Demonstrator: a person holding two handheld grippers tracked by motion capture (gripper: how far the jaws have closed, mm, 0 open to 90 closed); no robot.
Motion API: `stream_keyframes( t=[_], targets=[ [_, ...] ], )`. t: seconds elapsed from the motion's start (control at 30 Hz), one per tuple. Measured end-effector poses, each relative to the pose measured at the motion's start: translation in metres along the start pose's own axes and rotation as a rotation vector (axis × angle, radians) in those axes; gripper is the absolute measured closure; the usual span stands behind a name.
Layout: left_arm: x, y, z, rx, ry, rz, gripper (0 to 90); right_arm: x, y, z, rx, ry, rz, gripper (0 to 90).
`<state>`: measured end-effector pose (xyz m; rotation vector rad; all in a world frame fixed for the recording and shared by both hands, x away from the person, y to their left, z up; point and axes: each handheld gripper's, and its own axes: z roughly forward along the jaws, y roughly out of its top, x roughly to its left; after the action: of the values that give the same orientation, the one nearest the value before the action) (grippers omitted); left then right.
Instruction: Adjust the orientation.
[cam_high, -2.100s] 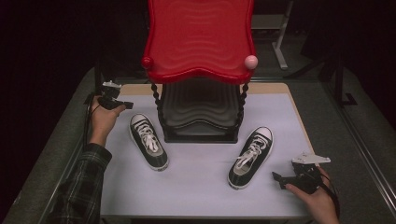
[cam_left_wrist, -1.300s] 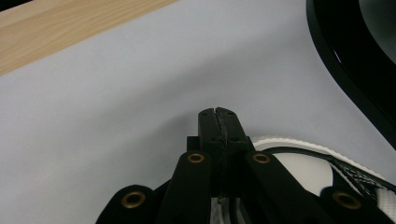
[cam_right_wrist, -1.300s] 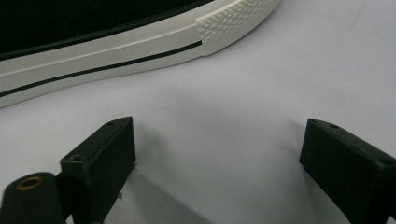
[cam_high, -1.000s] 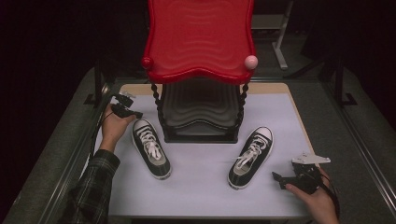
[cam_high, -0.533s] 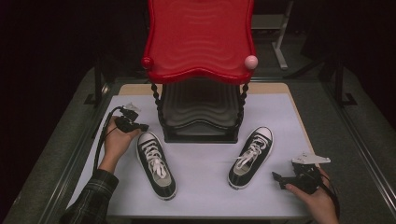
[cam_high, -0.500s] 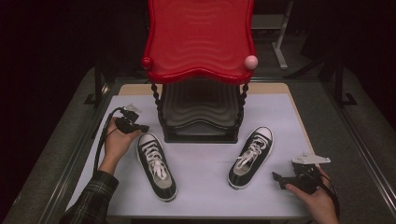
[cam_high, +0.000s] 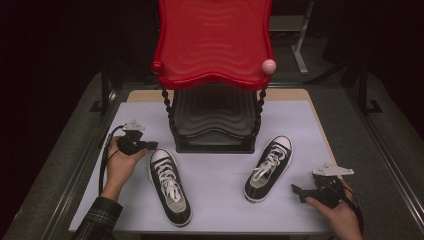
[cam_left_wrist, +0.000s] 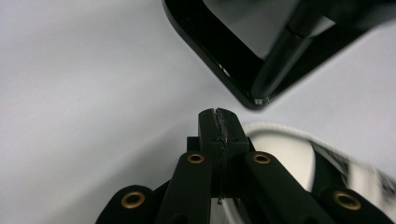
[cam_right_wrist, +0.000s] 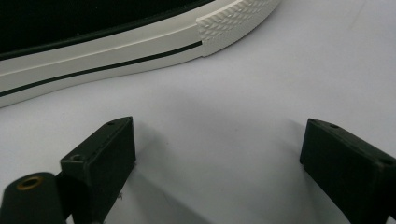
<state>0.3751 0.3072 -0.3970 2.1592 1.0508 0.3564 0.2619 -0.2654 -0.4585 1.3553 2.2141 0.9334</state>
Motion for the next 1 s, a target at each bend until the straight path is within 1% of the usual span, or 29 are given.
stream_keyframes(
  t=[0.03,0.13,0.17,0.2,0.23,0.33,0.4,0.47,0.5,0.57,0.77,0.9,0.97,1.0],
  targets=[
    [-0.001,-0.004,-0.006,-0.012,0.004,0.005,90.0,0.0,0.0,0.0,0.0,0.0,0.0,9.6],
    [-0.003,-0.019,-0.023,-0.027,0.003,0.003,90.0,0.0,0.0,0.0,0.0,0.0,0.0,9.6],
    [-0.004,-0.025,-0.027,-0.03,-0.005,0.004,90.0,0.0,0.0,0.0,-0.001,-0.001,0.0,9.6],
    [-0.006,-0.032,-0.03,-0.039,-0.015,-0.004,90.0,0.0,0.0,0.0,-0.001,0.0,-0.001,9.6],
    [-0.008,-0.038,-0.032,-0.037,-0.024,-0.009,90.0,0.0,0.0,0.0,-0.001,-0.001,-0.001,9.6],
    [-0.012,-0.055,-0.033,-0.004,-0.034,-0.015,90.0,0.0,0.0,0.0,0.0,0.0,0.0,9.6],
    [-0.015,-0.063,-0.027,0.026,-0.055,-0.027,90.0,0.0,0.0,0.0,0.0,0.0,0.0,9.6],
    [-0.018,-0.063,-0.021,0.052,-0.057,-0.017,90.0,0.0,0.0,0.0,0.001,0.0,0.002,9.6],
    [-0.019,-0.063,-0.02,0.052,-0.051,-0.014,90.0,0.0,0.0,0.0,0.001,0.0,0.0,9.6],
    [-0.019,-0.061,-0.02,0.055,-0.047,0.005,90.0,0.0,0.0,0.0,0.001,0.001,0.001,9.6],
    [-0.019,-0.056,-0.013,0.04,-0.056,0.037,90.0,0.0,0.0,0.0,0.003,0.001,0.002,9.5],
    [-0.02,-0.047,-0.004,0.04,-0.067,0.079,90.0,0.0,0.0,0.0,0.003,0.0,0.002,9.6],
    [-0.021,-0.044,0.0,0.032,-0.082,0.08,90.0,0.0,0.0,0.0,0.004,0.001,0.004,9.5],
    [-0.021,-0.043,0.002,0.036,-0.079,0.087,90.0,0.0,0.0,0.0,0.004,0.001,0.004,9.5]
  ],
)
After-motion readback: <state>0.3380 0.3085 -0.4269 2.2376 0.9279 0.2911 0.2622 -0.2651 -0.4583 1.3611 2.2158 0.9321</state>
